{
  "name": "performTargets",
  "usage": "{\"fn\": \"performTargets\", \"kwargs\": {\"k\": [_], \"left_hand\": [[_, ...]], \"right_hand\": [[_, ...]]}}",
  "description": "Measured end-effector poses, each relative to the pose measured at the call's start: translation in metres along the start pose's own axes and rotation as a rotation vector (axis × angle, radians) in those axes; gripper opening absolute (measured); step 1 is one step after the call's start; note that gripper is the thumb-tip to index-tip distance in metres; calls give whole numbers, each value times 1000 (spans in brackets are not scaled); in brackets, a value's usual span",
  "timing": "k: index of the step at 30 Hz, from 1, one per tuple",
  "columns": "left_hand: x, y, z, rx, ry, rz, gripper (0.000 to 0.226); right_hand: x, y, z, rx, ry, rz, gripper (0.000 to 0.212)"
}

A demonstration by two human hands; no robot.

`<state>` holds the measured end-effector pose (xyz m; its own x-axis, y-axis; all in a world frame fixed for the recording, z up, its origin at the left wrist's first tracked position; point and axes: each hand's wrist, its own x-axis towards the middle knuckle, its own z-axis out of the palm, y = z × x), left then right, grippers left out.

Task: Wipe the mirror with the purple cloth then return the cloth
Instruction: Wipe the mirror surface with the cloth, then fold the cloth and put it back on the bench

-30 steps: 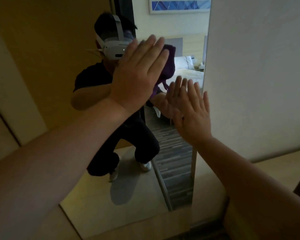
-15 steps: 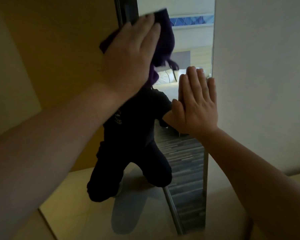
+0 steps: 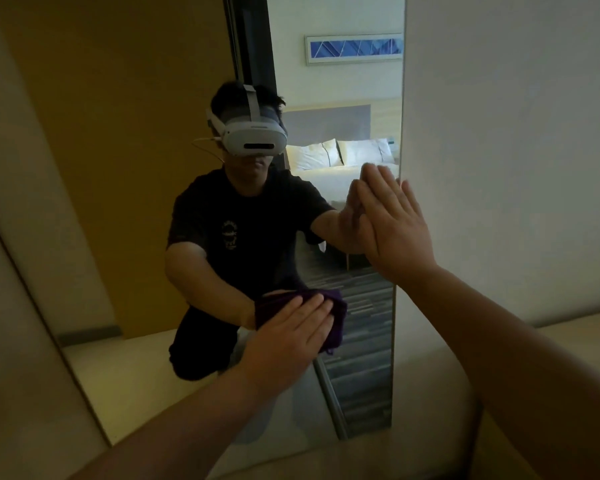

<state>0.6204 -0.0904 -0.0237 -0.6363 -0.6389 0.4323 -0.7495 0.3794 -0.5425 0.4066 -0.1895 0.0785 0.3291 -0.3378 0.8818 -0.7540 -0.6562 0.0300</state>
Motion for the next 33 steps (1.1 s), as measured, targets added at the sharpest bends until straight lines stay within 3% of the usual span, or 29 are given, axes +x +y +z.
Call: {"fn": "performTargets", "kwargs": {"k": [4,5,6,7,9,10,11,12,14,19,26,33], "left_hand": [[-43,32,5,-53,-260,92,46],[-38,12,2,-6,-259,219,44],[-32,-12,6,-221,-372,313,37],[-25,-32,19,-521,-451,288,29],[-9,-67,25,-775,-304,482,29],[-10,-58,8,-860,-437,302,35],[-14,-32,-22,-964,-608,-20,35],[-18,-12,-58,-1040,-619,-138,30],[-16,3,-108,-966,-662,-224,20],[50,-32,-184,-1068,-787,-263,18],[94,-39,-283,-1062,-846,-69,27],[128,1,-331,-1100,-851,121,26]], "right_hand": [[-44,-9,-12,61,-135,45,52],[-55,-14,-15,97,-170,62,52],[-66,-22,-19,134,-202,86,50],[-75,-30,-23,170,-232,116,48],[-89,-48,-39,255,-323,199,49],[-91,-58,-50,296,-418,247,55],[-89,-67,-64,327,-545,285,65],[-86,-75,-78,349,-676,306,75],[-71,-85,-104,369,-858,302,81],[-7,-98,-171,373,-1021,274,35],[62,-108,-272,242,-1199,529,34],[57,-106,-350,100,-1291,632,20]]}}
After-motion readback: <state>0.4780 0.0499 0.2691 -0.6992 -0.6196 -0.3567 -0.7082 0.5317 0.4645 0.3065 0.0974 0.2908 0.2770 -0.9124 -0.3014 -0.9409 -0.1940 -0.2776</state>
